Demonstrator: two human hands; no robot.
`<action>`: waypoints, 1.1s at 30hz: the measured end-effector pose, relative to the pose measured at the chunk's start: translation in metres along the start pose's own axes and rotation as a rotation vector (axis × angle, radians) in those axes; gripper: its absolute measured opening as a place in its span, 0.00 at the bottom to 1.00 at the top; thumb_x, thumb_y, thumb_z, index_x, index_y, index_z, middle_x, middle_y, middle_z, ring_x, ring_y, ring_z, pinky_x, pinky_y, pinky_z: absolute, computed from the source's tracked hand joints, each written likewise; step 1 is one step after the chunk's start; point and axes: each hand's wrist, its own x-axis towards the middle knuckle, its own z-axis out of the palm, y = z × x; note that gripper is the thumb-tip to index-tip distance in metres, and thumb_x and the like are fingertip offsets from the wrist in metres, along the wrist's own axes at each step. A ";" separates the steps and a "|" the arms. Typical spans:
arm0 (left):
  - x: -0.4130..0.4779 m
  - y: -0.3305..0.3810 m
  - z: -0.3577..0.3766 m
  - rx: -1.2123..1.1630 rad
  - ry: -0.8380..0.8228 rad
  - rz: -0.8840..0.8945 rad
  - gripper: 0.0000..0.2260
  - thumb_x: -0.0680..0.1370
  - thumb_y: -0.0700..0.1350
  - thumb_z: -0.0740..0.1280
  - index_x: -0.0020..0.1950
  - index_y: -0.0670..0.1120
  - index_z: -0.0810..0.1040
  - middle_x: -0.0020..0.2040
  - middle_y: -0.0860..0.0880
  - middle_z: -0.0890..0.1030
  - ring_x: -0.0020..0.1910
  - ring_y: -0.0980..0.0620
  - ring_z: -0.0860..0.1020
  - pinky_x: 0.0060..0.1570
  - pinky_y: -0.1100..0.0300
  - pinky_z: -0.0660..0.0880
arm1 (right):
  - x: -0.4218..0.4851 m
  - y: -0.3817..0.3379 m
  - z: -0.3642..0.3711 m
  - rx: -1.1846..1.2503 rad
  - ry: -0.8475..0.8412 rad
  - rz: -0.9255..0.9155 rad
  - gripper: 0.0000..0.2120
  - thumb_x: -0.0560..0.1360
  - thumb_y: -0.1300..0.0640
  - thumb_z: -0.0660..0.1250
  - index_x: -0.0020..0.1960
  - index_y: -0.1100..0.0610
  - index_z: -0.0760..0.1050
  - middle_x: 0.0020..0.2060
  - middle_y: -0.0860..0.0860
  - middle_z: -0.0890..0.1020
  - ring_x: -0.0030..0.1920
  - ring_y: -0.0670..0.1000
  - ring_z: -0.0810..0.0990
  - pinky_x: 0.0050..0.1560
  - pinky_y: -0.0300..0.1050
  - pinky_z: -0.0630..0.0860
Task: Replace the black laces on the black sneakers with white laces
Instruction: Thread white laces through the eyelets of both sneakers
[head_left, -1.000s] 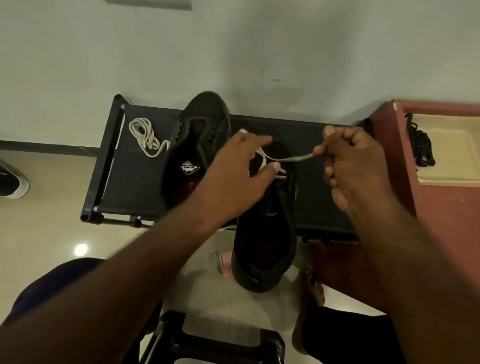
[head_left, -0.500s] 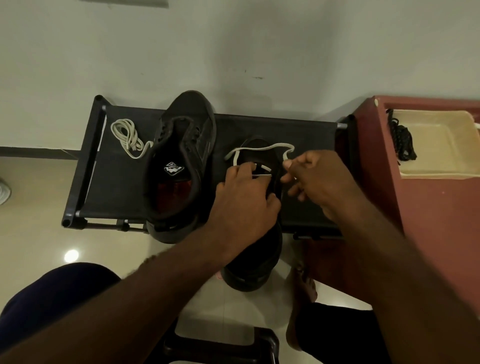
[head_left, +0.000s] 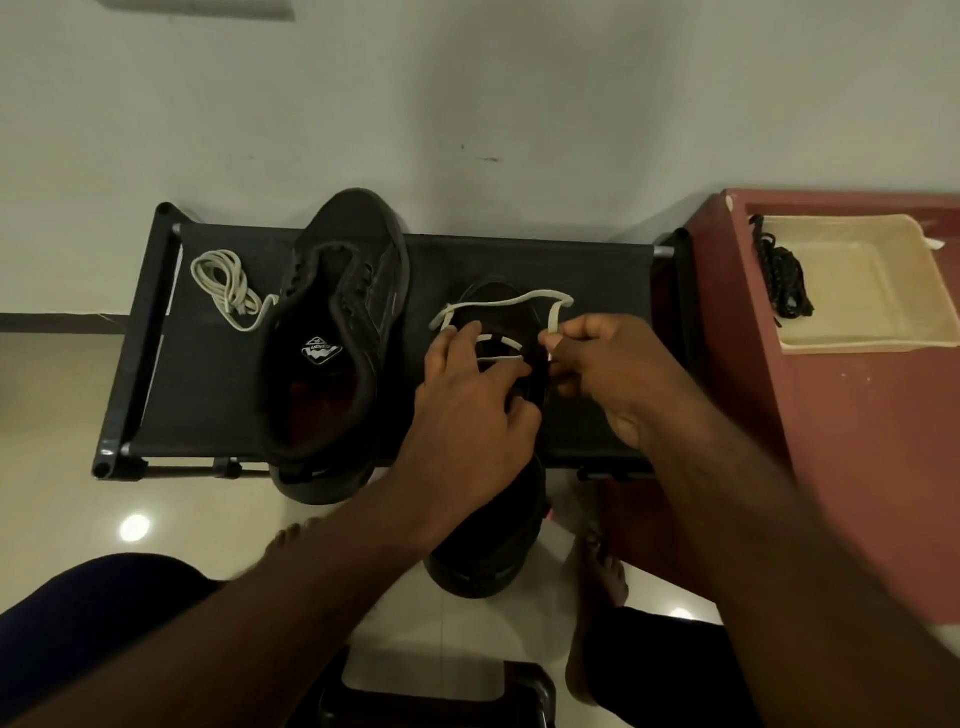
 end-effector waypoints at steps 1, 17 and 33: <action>0.000 0.000 0.000 -0.005 -0.001 0.003 0.20 0.80 0.48 0.61 0.73 0.54 0.71 0.80 0.47 0.51 0.78 0.47 0.43 0.75 0.45 0.53 | 0.000 0.000 0.000 0.014 -0.006 0.007 0.04 0.80 0.60 0.67 0.49 0.59 0.81 0.42 0.53 0.84 0.40 0.47 0.81 0.39 0.41 0.78; -0.002 -0.003 -0.001 -0.099 0.003 -0.020 0.20 0.80 0.47 0.61 0.72 0.53 0.71 0.80 0.48 0.50 0.78 0.50 0.44 0.76 0.45 0.54 | -0.003 0.001 0.011 0.038 0.020 0.020 0.03 0.78 0.63 0.69 0.47 0.61 0.80 0.39 0.55 0.84 0.35 0.46 0.81 0.32 0.37 0.78; -0.001 -0.004 0.000 -0.116 0.009 -0.019 0.20 0.80 0.47 0.61 0.72 0.53 0.71 0.80 0.48 0.51 0.78 0.51 0.46 0.75 0.49 0.53 | -0.003 0.002 0.013 -0.031 0.060 -0.041 0.03 0.78 0.63 0.69 0.47 0.62 0.80 0.40 0.57 0.84 0.35 0.46 0.80 0.30 0.33 0.76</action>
